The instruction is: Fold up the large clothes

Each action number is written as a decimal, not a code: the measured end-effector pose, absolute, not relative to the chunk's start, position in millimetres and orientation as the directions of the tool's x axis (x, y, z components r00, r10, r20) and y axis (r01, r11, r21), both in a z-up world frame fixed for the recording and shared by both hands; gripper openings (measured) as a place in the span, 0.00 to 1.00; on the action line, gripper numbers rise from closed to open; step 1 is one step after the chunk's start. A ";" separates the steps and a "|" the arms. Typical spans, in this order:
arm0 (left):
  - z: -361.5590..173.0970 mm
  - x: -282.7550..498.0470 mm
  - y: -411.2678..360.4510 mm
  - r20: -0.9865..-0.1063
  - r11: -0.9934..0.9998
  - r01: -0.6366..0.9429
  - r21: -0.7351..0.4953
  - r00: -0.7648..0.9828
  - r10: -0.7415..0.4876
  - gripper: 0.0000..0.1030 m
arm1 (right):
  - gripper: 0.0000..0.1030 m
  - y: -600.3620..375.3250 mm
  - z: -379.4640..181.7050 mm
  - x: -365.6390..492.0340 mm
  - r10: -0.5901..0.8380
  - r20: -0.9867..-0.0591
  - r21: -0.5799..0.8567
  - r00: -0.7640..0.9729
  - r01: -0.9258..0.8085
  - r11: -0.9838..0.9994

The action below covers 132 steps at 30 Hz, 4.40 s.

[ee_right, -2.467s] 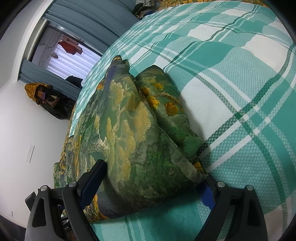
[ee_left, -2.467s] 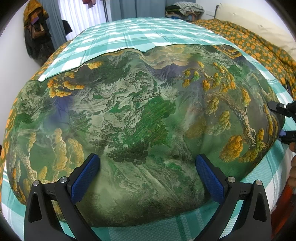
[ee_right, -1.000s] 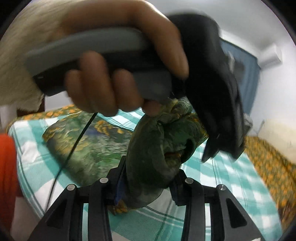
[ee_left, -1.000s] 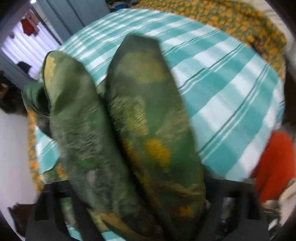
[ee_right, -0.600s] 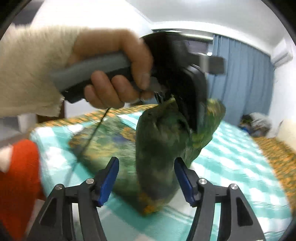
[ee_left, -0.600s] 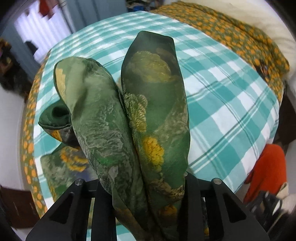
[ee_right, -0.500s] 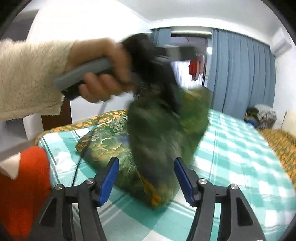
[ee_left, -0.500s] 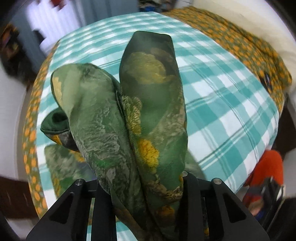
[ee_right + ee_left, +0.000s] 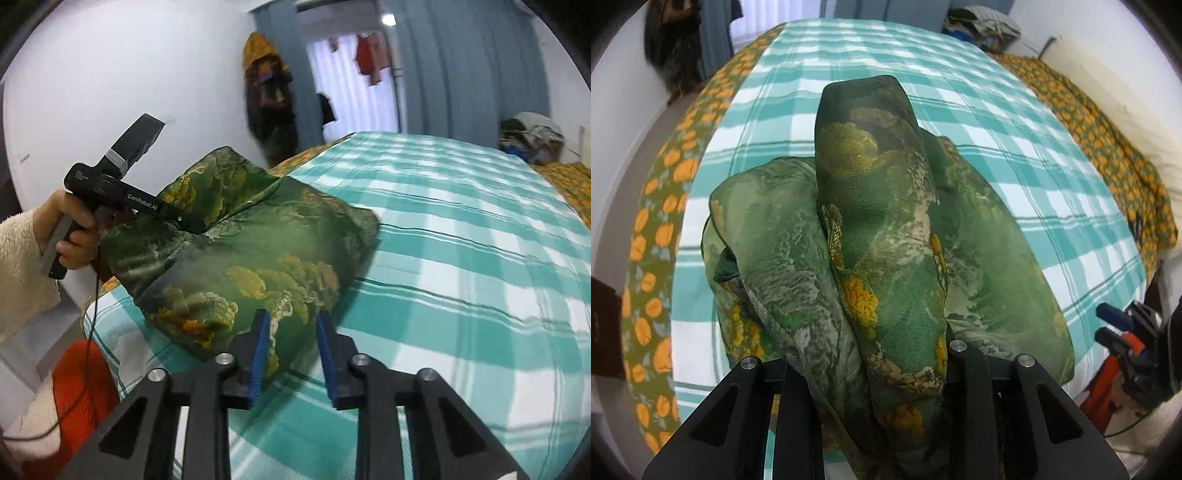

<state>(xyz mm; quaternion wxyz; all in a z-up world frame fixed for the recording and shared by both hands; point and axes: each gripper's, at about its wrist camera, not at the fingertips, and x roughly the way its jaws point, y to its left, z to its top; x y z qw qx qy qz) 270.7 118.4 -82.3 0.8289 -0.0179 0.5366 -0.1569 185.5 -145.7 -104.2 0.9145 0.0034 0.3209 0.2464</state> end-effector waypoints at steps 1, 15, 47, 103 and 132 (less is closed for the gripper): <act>-86.0 273.2 125.5 -0.881 0.949 0.230 -0.218 0.372 -0.292 0.28 | 0.24 -138.3 -106.1 192.1 0.458 -0.591 0.162 0.664 -0.458 0.874; -164.5 280.4 179.3 -0.837 0.891 0.105 -0.441 0.309 -0.451 0.41 | 0.21 -90.4 -190.6 267.0 0.464 -0.772 0.280 0.434 -0.422 0.862; -193.7 269.6 217.4 -0.755 0.812 0.083 -0.578 0.324 -0.570 0.43 | 0.25 -12.8 -183.6 464.3 0.490 -0.803 0.435 0.340 -0.228 0.871; -228.7 229.7 309.3 -0.600 0.595 -0.192 -0.780 0.502 -0.624 0.84 | 0.27 61.3 -157.7 278.2 0.466 -0.795 0.228 0.388 -0.521 0.823; -204.8 294.4 219.4 -0.769 0.807 -0.025 -0.591 0.322 -0.553 0.84 | 0.80 -82.4 -131.4 225.9 0.466 -0.642 0.322 0.609 -0.337 0.885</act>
